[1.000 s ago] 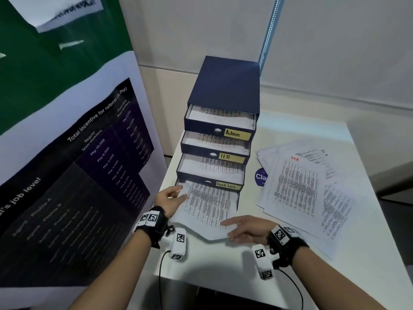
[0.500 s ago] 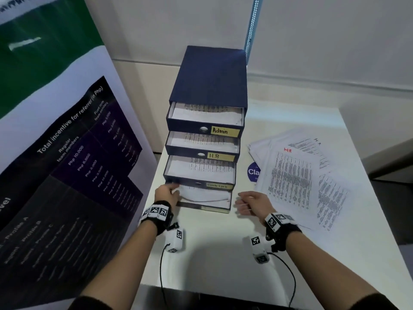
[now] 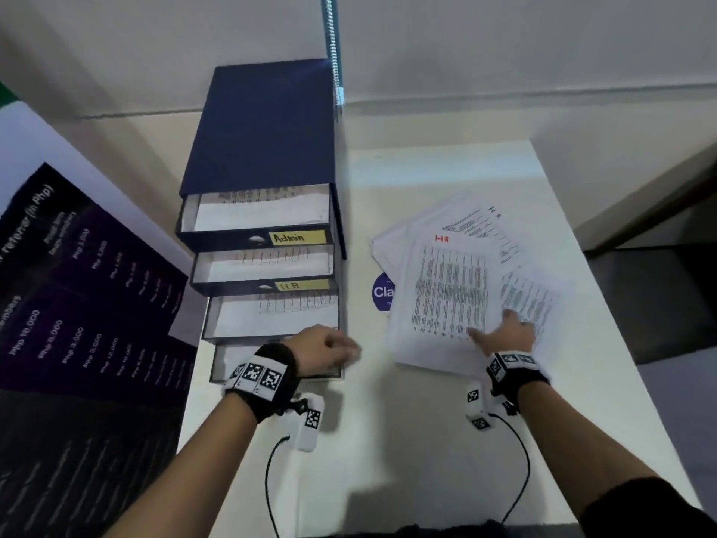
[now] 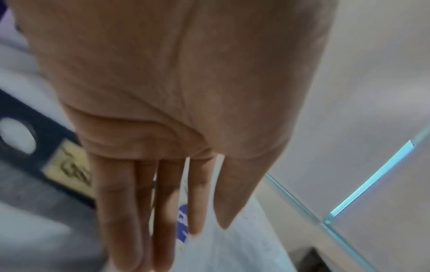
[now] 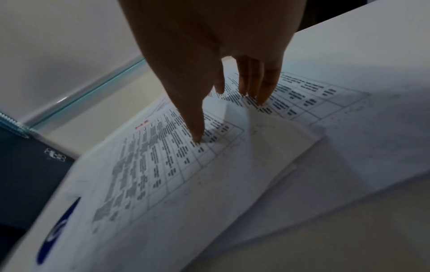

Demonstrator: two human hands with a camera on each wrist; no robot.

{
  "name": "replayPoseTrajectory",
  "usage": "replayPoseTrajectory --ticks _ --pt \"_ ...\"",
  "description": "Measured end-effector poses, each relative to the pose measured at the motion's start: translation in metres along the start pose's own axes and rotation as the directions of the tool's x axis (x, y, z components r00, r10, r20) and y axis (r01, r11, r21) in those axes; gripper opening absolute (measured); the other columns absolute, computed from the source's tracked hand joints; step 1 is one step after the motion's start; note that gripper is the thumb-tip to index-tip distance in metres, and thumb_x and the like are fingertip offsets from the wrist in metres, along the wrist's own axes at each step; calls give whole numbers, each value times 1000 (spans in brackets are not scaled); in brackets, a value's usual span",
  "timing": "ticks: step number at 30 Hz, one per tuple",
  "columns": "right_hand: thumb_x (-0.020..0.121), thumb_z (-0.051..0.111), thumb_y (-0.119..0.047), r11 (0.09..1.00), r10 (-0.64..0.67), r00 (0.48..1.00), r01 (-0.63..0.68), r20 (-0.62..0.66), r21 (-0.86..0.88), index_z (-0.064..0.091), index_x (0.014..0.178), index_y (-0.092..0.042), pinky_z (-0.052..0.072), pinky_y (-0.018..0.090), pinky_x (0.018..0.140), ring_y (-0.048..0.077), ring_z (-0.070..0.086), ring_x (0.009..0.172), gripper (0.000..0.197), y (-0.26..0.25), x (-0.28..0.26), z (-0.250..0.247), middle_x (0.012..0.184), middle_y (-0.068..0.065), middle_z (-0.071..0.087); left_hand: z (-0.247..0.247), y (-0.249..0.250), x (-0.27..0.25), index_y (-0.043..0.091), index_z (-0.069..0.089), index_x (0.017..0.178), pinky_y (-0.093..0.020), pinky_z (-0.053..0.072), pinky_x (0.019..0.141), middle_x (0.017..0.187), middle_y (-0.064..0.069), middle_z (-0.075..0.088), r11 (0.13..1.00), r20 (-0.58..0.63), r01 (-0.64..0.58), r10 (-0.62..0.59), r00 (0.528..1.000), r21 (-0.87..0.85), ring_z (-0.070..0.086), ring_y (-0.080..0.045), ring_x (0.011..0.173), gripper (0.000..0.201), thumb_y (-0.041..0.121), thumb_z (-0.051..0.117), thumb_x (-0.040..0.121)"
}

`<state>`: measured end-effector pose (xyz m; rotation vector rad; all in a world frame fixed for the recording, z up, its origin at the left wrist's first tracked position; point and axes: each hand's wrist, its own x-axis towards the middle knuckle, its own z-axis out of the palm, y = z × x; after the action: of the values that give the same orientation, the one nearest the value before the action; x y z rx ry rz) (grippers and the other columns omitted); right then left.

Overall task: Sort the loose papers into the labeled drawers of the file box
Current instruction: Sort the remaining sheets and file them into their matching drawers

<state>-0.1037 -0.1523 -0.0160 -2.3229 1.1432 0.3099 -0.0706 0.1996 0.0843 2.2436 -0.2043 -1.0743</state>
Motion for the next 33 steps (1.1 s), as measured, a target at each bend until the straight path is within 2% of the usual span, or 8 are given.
replayPoseTrajectory --ticks 6,9,14,17,21,27,30,33 --pt "55 93 -40 978 -26 998 13 61 208 55 126 -12 53 42 95 27 65 100 86 17 32 5 102 6 65 51 46 85 21 38 146 -34 48 100 122 -7 61 995 -84 13 -22 996 -101 61 -24 114 66 26 70 89" --pt "51 93 -46 980 -71 995 57 68 192 69 107 -17 55 35 92 21 65 96 68 25 45 0 108 3 66 63 66 125 8 46 139 -31 46 99 126 -11 59 991 -186 104 -117 976 -81 57 -28 117 58 21 69 88" --pt "68 86 -26 956 -108 985 66 133 287 72 70 -16 56 25 66 16 68 69 16 30 49 -16 70 -2 70 78 77 172 5 52 138 -27 39 104 136 -13 58 919 -322 224 -329 888 -323 55 -29 124 43 20 55 98" --pt "74 83 -20 912 -66 988 4 136 410 73 81 -14 50 21 67 15 65 73 13 43 54 -29 76 0 69 82 74 179 8 69 119 -32 47 103 104 -10 72 929 -466 158 -309 829 -335 66 -26 103 32 19 67 89" --pt "77 77 -17 868 158 987 -129 -21 480 74 98 -9 56 36 84 29 70 90 23 76 68 -49 92 13 74 81 49 189 25 76 86 -40 55 96 72 3 74 905 -483 92 -305 821 -416 72 -23 88 17 29 79 69" --pt "81 74 -16 907 -51 990 -9 133 420 72 107 -10 58 35 79 23 66 81 27 78 66 -50 88 7 72 80 66 188 13 66 120 -33 52 93 105 -7 71 943 -385 96 -221 896 -318 67 -26 99 46 36 77 82" --pt "85 73 -15 921 -188 953 86 238 381 66 116 -13 52 18 62 11 63 75 32 60 52 -41 87 -2 67 85 80 188 17 59 117 -28 47 85 108 -4 65 965 -337 91 -173 926 -247 61 -22 99 53 46 79 77" --pt "84 75 -17 923 -228 934 118 274 366 64 119 -11 52 22 75 15 62 85 37 48 42 -32 103 2 68 86 85 182 11 65 114 -25 49 79 109 -6 71 991 -325 70 -103 940 -111 66 -24 98 41 25 81 80"
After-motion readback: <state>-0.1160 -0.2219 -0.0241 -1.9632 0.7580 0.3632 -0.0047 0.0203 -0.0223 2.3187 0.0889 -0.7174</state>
